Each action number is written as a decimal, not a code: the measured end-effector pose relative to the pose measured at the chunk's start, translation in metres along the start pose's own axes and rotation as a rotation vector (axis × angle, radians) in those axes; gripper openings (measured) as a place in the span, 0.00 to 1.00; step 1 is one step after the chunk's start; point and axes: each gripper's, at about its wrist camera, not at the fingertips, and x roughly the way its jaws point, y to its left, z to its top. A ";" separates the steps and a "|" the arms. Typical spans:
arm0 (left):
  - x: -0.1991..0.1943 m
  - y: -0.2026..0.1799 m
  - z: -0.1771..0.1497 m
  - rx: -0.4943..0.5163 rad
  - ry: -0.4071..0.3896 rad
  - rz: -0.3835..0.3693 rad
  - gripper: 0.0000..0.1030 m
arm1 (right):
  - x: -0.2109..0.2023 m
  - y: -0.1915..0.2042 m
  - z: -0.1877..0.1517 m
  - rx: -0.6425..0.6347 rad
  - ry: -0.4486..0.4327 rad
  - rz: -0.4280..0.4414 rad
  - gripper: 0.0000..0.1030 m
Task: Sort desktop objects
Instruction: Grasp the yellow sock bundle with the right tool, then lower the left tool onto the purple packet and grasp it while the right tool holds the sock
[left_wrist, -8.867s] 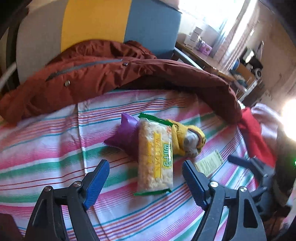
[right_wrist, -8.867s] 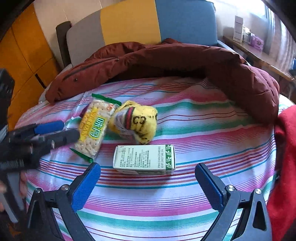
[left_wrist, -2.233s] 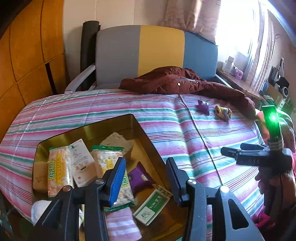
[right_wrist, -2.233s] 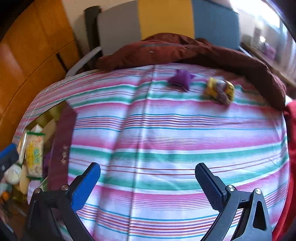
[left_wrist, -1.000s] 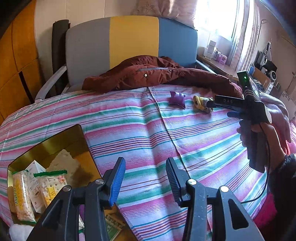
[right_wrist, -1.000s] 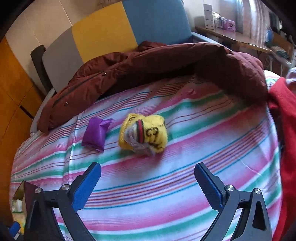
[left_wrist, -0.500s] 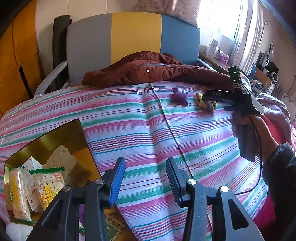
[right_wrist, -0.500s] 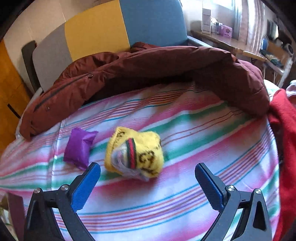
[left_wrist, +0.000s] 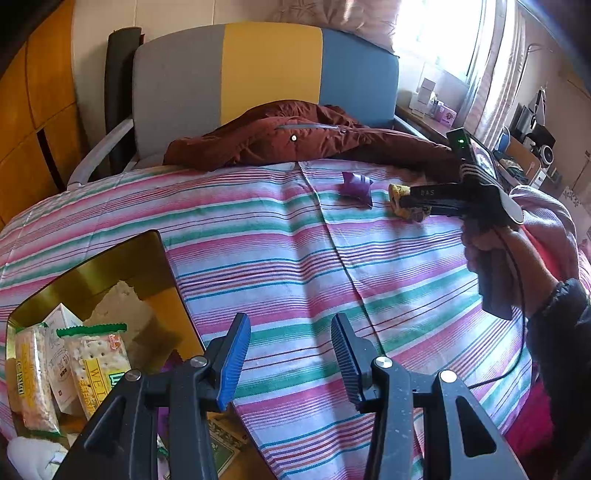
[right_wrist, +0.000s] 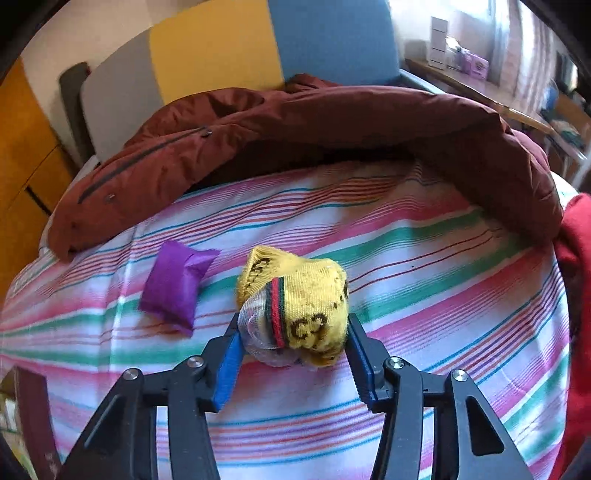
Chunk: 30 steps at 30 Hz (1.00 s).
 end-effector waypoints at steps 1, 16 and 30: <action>-0.001 0.000 0.000 0.000 0.000 -0.004 0.44 | -0.004 -0.001 -0.003 -0.008 0.012 0.019 0.51; 0.015 -0.016 0.018 -0.026 0.054 -0.091 0.50 | -0.024 -0.015 -0.054 -0.037 0.118 0.183 0.82; 0.057 -0.029 0.076 -0.114 0.070 -0.126 0.69 | -0.010 -0.019 -0.062 -0.117 0.160 0.110 1.00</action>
